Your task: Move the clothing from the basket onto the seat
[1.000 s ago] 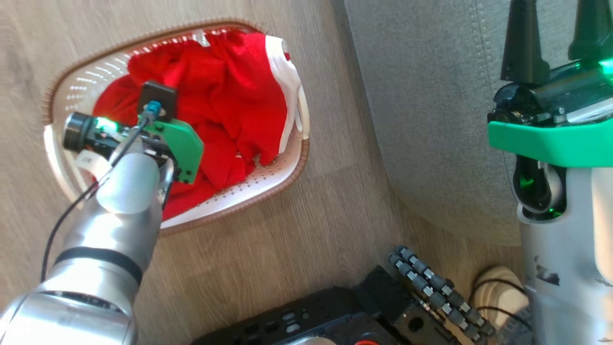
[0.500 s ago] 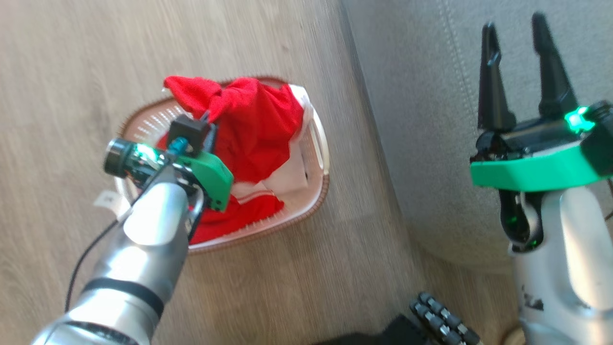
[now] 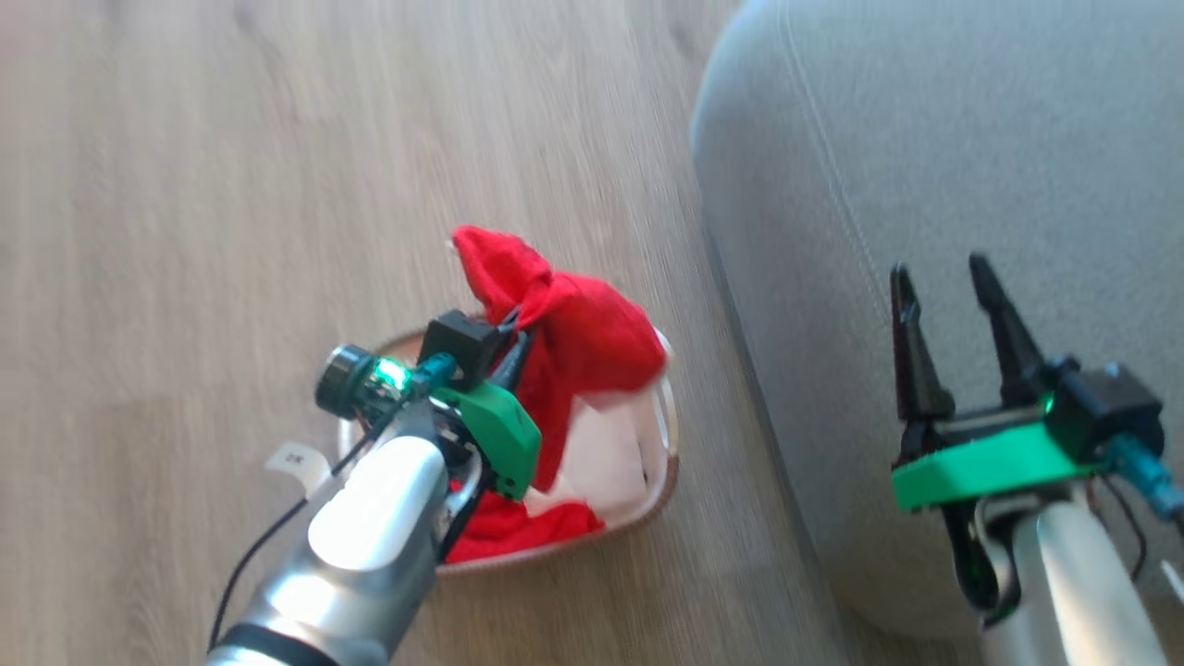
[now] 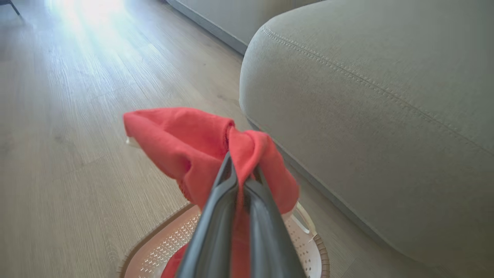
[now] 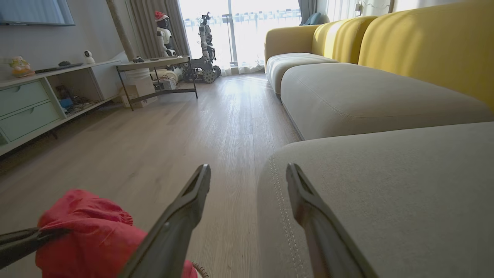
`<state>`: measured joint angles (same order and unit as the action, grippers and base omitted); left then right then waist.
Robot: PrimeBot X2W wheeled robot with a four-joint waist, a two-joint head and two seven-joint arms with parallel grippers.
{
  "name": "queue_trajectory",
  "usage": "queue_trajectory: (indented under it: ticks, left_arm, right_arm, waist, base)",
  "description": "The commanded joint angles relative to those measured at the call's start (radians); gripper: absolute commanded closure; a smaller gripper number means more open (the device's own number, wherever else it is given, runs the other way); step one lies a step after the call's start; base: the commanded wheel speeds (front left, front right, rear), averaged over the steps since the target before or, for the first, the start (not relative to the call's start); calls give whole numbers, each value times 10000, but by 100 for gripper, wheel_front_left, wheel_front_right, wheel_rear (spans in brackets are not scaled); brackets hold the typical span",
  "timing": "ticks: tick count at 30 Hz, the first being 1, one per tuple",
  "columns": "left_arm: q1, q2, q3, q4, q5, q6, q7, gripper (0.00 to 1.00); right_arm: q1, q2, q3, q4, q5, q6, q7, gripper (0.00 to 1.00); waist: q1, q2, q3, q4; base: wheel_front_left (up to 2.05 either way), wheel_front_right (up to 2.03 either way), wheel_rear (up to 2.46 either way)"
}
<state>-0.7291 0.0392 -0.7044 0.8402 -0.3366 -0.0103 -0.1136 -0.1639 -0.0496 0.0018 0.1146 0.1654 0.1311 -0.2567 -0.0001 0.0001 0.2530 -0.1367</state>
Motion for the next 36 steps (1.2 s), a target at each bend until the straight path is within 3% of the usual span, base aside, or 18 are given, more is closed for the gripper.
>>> queue_trajectory:
  ticks: [1, 12, 23, 36]
  left_arm:
    - [-79, 111, 135, -481, -150, 49, 43, 100]
    - [-187, 181, -124, -2042, -739, -60, 1097, 100]
    - [-1020, 173, -346, -3173, -898, -333, 1865, 100]
    - [-1478, 117, -835, -4172, -1356, -80, 2252, 100]
  right_arm:
    - [106, -6, 195, -226, -83, -4, -51, 0]
    - [1134, -6, 472, 80, -191, -4, -51, 0]
    - [1268, -6, 905, 299, -379, -4, -51, 0]
    - [86, -6, 2231, 1627, -1124, -4, -51, 0]
  waist:
    - [1, -1, -1222, 524]
    - [1, -1, -2873, 860]
    - [1, -1, -3367, 1175]
    - [1, -1, -3727, 1743]
  base:
    - [0, 0, 0]
    - [0, 0, 0]
    - [0, 0, 0]
    - [0, 0, 0]
